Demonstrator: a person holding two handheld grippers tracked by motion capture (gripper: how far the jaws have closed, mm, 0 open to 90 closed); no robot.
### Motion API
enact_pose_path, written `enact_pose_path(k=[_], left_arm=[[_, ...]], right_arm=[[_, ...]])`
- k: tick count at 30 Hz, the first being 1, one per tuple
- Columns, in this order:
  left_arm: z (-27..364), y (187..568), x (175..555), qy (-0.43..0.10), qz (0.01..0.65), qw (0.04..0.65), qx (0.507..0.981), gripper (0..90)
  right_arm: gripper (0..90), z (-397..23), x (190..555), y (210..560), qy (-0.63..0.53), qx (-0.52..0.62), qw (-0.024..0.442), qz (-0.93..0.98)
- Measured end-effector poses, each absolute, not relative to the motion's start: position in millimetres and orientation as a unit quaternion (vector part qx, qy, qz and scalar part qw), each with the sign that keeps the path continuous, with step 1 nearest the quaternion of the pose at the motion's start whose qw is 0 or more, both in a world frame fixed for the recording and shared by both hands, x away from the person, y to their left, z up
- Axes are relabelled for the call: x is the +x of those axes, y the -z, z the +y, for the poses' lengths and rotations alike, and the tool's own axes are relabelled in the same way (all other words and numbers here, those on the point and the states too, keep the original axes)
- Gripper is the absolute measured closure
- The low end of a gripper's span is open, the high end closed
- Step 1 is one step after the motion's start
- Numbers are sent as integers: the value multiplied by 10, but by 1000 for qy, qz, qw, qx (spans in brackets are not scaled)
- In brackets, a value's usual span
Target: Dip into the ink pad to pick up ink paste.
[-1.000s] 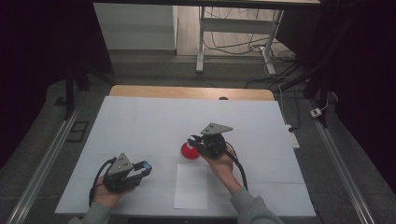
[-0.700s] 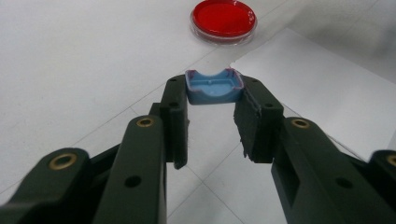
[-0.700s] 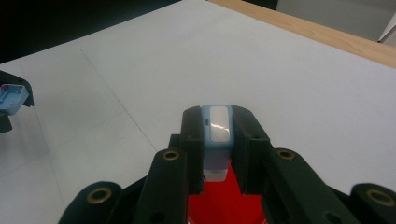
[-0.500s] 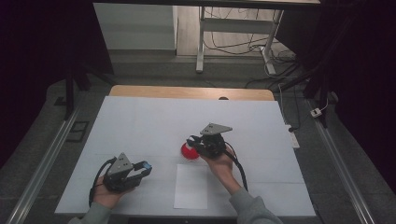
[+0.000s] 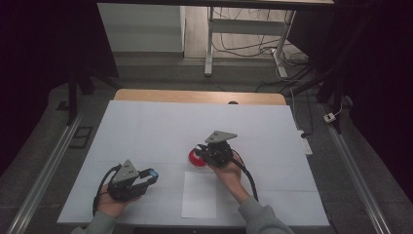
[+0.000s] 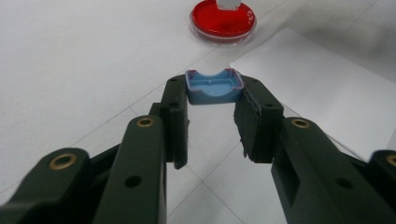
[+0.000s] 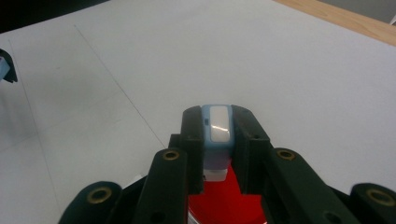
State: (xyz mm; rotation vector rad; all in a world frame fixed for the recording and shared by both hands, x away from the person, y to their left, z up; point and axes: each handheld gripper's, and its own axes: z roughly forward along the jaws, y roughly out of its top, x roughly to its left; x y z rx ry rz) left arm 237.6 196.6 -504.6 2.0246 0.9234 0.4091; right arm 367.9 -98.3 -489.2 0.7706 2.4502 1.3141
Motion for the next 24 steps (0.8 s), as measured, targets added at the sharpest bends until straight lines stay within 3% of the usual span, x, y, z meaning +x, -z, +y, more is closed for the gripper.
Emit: enact_pose_path(k=[24], left_arm=[[1971,5047,2376,-164,370,425,810,656]], right_arm=[[758,-944,3717,5010,-423,264,134,856]])
